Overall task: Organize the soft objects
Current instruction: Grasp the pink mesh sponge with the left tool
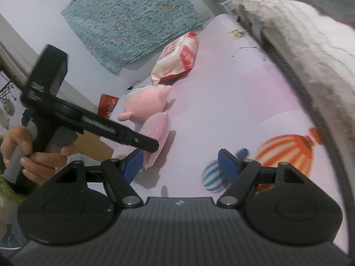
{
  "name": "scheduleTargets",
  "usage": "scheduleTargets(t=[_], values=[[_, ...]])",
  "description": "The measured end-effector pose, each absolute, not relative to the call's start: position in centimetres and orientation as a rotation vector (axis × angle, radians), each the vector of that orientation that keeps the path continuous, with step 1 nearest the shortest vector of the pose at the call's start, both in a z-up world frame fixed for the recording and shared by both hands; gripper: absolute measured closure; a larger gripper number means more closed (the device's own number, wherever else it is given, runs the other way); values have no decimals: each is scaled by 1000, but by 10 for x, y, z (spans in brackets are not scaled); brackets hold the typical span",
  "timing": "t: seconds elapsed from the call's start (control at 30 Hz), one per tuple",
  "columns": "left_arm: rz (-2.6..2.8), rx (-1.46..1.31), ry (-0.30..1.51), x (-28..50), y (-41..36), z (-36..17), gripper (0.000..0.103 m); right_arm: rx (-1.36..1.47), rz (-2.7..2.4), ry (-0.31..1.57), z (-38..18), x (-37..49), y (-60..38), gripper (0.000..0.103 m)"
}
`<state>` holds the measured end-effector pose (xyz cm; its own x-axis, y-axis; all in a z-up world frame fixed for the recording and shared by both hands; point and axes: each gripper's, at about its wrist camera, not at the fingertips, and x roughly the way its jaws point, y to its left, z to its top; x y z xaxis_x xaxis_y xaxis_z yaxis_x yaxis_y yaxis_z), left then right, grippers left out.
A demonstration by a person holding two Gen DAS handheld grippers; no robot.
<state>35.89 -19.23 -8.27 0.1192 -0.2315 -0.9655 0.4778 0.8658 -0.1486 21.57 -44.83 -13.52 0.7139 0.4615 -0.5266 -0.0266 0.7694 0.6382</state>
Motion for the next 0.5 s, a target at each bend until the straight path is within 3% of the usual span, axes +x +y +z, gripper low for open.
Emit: scheduleTargets(t=[0.13, 0.3, 0.4, 0.47, 0.5], values=[[-488, 171, 1331, 353, -189, -68, 15, 620, 279, 743, -135, 210, -451, 29], [-414, 45, 1350, 355, -162, -65, 16, 591, 247, 698, -125, 222, -458, 29], [-371, 2, 1376, 349, -148, -63, 33, 581, 251, 664, -116, 241, -460, 34], [-358, -55, 1412, 347, -141, -67, 47, 562, 264, 665, -114, 260, -455, 50], [-355, -76, 1426, 347, -139, -69, 50, 558, 273, 669, -114, 272, -452, 52]])
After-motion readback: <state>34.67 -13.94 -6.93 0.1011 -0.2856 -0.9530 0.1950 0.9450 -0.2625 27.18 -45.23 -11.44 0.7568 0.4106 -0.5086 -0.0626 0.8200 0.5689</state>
